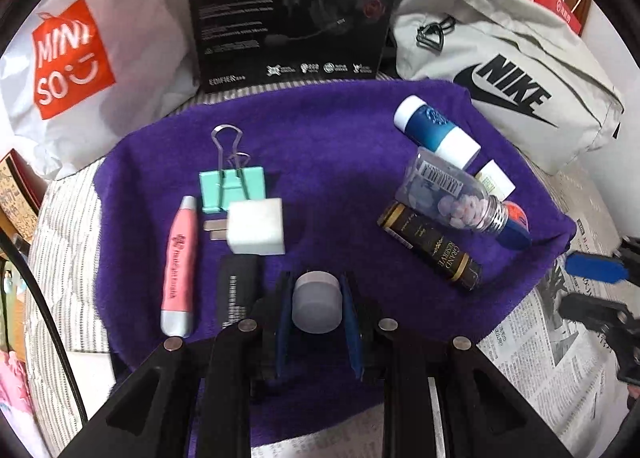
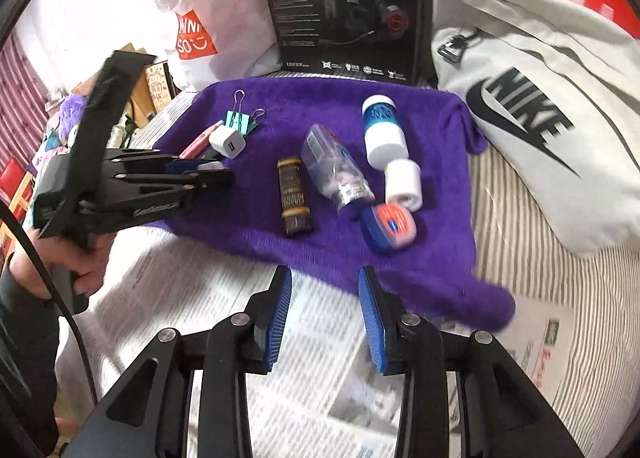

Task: Organize rigid objects
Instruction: 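Release the cap on the towel while the right tool sets the tube by the bottle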

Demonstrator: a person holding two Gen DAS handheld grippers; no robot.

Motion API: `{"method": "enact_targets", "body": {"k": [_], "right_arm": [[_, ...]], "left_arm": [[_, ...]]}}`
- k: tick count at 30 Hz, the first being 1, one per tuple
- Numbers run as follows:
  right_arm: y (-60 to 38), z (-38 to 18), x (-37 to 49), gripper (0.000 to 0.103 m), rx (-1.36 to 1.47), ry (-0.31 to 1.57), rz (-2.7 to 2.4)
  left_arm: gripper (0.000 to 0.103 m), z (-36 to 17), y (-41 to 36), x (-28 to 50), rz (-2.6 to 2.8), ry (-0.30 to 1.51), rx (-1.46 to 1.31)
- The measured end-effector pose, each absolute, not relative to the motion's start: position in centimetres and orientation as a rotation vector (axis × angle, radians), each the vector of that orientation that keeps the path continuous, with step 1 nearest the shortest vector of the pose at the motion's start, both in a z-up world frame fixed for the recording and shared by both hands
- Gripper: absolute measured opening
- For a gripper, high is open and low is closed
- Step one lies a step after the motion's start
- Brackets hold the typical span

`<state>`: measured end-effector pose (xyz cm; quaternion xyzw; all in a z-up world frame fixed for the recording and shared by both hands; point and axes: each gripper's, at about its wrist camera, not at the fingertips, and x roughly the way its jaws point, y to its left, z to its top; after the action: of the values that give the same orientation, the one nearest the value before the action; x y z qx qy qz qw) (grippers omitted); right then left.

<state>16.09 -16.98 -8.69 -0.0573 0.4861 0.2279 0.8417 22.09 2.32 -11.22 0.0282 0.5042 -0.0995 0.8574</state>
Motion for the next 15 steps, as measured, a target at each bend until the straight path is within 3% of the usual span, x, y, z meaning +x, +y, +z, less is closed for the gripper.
{"method": "enact_targets", "body": {"k": [15], "right_arm": [[-17.8,-9.5,14.6,0.035,-0.074,1.061,0.464]], "left_arm": [[0.024,-11.6,1.7,21.9,-0.188,1.047,0.096]]}}
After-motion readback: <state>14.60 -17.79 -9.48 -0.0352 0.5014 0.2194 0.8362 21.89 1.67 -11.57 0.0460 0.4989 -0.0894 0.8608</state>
